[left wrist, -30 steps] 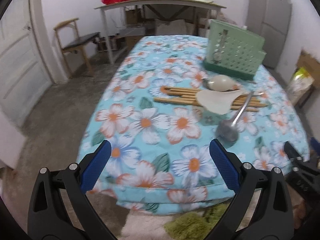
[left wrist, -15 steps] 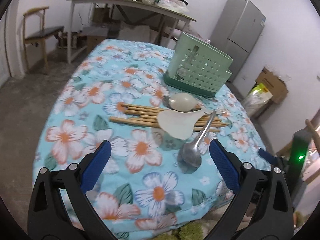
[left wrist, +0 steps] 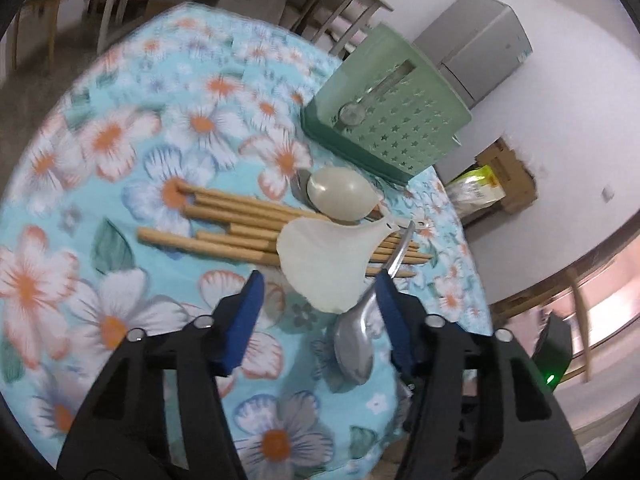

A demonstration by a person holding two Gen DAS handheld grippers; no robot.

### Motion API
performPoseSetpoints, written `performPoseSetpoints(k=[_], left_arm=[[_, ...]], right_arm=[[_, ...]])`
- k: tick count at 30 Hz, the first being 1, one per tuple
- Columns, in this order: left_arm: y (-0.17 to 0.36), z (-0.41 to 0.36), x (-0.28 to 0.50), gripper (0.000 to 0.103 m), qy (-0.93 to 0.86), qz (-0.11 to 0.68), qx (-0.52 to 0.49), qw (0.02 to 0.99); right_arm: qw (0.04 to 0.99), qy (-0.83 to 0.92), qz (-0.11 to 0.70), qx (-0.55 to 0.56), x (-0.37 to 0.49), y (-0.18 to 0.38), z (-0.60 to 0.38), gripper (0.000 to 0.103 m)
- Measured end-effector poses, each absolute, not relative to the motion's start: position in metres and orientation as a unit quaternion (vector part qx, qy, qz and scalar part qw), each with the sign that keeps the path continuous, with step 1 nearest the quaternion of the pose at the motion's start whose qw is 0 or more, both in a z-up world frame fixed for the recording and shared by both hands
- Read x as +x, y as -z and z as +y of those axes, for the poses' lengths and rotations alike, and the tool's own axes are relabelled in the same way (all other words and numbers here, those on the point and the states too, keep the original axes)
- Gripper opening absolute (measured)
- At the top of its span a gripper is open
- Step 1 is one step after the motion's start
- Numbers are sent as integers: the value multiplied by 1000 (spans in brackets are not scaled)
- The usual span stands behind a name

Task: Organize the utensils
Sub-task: 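Reach the left tool to the flat white spoon and grasp it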

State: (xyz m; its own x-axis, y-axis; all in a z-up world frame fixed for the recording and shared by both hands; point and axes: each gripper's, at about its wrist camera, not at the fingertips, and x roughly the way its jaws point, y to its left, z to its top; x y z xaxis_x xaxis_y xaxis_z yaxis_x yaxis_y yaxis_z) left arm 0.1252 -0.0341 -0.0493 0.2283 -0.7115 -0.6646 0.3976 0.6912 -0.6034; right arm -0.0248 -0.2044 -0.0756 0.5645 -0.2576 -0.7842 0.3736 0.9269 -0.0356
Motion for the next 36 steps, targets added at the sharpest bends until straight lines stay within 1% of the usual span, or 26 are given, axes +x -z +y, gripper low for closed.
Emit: performPoseSetpoints(k=[4,6,7,9,11,19,23,29,33,36], left_arm=[[63,-35,133,35,343,534,-176,753],[68,-33,136,22,337,541,-185,748],[71,-31,137,21,334,545,-191,745],[74,-28,139,12,332,550,-207,738],[74,-26,140,7,331,549,-215,736],[64,-23,132,2,342,525,-232,744],[48,-20,125,0,352,499,-232,757],[30,-10,121,0,366,469,-248,764],[19,-3,117,0,371,450,-257,771],[14,3,117,0,369,438,-260,777]], right_arm=[[883,175,430,76,-27,76,-206,97],[884,177,425,77,-30,77,-204,97],[885,179,423,77,-31,77,-204,97],[886,180,419,79,-33,78,-203,97],[888,178,414,85,-35,79,-204,97],[887,178,417,86,-37,76,-204,97],[896,159,405,84,-45,68,-198,97],[924,101,367,23,-53,51,-166,88],[928,68,364,-27,-51,50,-143,78],[927,52,367,-50,-49,53,-134,73]])
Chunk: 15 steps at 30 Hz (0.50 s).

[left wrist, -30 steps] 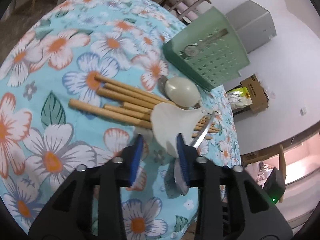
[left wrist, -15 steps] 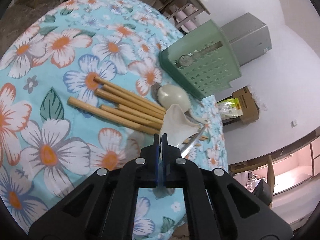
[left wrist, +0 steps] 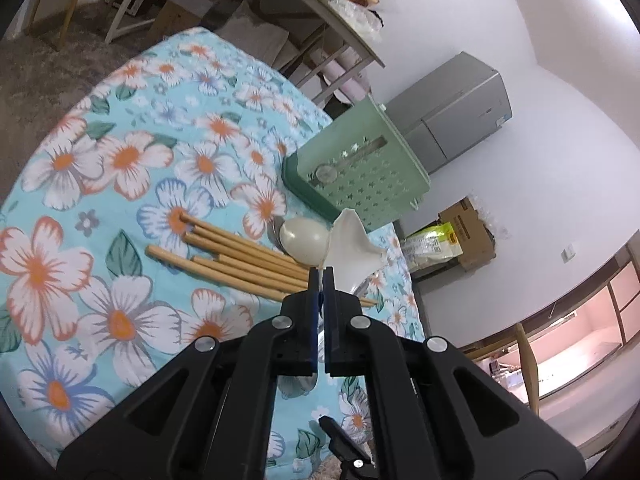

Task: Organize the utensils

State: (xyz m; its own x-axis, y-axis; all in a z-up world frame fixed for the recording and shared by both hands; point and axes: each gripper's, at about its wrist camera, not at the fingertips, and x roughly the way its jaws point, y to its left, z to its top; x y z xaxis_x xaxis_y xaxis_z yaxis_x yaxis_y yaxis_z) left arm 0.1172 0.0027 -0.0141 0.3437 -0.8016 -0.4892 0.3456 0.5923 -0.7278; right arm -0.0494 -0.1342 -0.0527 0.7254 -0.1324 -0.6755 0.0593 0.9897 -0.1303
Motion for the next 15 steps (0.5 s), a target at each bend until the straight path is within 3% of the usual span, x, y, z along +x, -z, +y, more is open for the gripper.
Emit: performPoseSetpoints(k=[15], left_arm=[[12,31,121,0,344,416,-272,797]], right_arm=[[916,30,366,-162,-25,64,-104,54]])
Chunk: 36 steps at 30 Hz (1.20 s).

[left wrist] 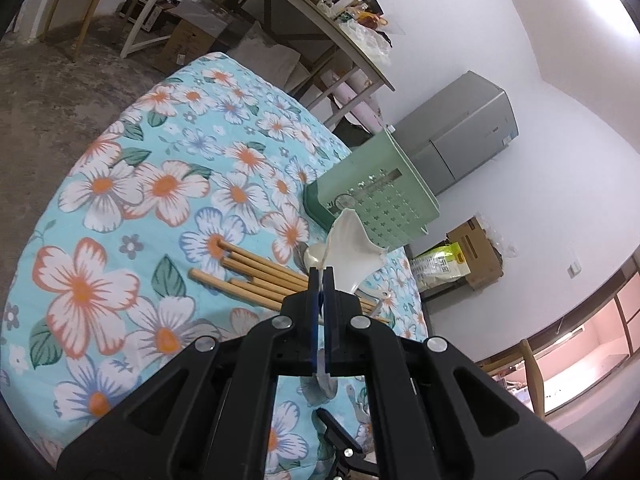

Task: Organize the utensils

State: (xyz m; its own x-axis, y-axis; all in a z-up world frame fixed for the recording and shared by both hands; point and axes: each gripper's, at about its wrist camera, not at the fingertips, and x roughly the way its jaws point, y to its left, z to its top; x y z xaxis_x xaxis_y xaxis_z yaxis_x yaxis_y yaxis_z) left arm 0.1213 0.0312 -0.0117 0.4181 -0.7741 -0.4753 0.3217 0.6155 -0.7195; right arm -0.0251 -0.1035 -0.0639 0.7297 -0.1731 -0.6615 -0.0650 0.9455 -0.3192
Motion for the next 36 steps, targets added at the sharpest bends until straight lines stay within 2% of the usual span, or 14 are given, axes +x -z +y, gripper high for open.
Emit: performPoseSetpoints(k=[7,11,16,23,30,36], left_arm=[[6,42,123,0,331,408,-273,806],[-5,46,119,0,330,395,-266,815],[-31,53,118,0,331,365,-252,833],[-79,36,126,0,352,307,-222,856],[-132,-13,138,0,367,239,-133,889],[-144,-62,146,0,334,220,5,916]], right_arm=[[902,31,370,-221,-6,75,-88,38],[899,25,370,-231,-3,77,-83,14],[910,29,355,-214,-6,61,-88,9],[939,19,329,-100,-13,7,-130,6],[956,32,291,3,-19,-36,-185,3],[962,50,259,73,-28,-59,-235,3]])
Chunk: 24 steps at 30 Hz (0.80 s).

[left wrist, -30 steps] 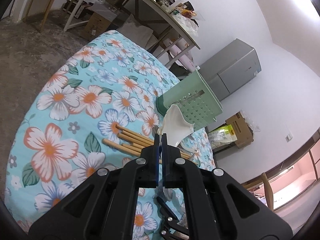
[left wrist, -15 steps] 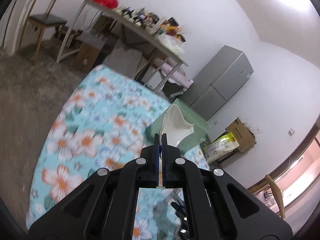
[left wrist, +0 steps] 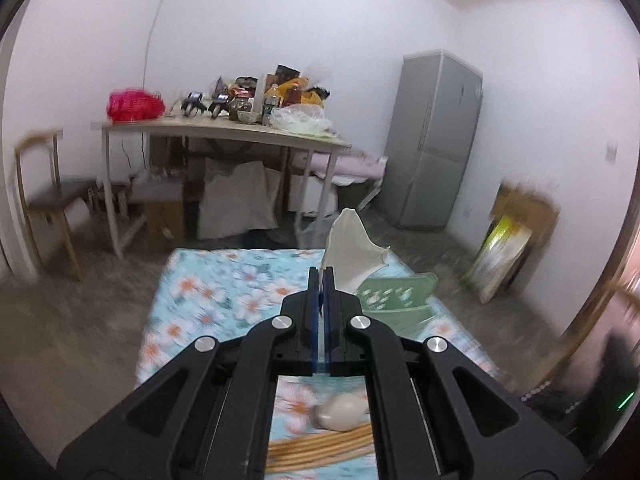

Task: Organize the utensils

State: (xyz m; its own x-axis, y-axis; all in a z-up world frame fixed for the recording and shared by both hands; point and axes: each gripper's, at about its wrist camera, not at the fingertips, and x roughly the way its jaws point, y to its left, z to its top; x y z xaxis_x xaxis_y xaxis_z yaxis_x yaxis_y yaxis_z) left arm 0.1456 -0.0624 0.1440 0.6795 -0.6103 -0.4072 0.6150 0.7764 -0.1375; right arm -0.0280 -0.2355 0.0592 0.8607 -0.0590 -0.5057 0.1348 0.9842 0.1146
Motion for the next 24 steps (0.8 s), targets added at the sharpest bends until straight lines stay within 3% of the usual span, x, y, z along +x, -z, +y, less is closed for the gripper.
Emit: performPoseSetpoints(k=[7,13,17,24], left_arm=[[-133,-120,132,0,268,168,221,923],[-119,-161,136,1,258,181,325,892],[-121,-168,153,5,240,190,321,896],[-125,-166,201,9,305,273,173,896]], right_arm=[[962,71,236,115,-34,-69,-278,3],[960,79,235,133,-34,-66,-294,3],[958,81,238,139,-32,-62,-299,3],[957,85,243,136,-26,-62,-304,3]])
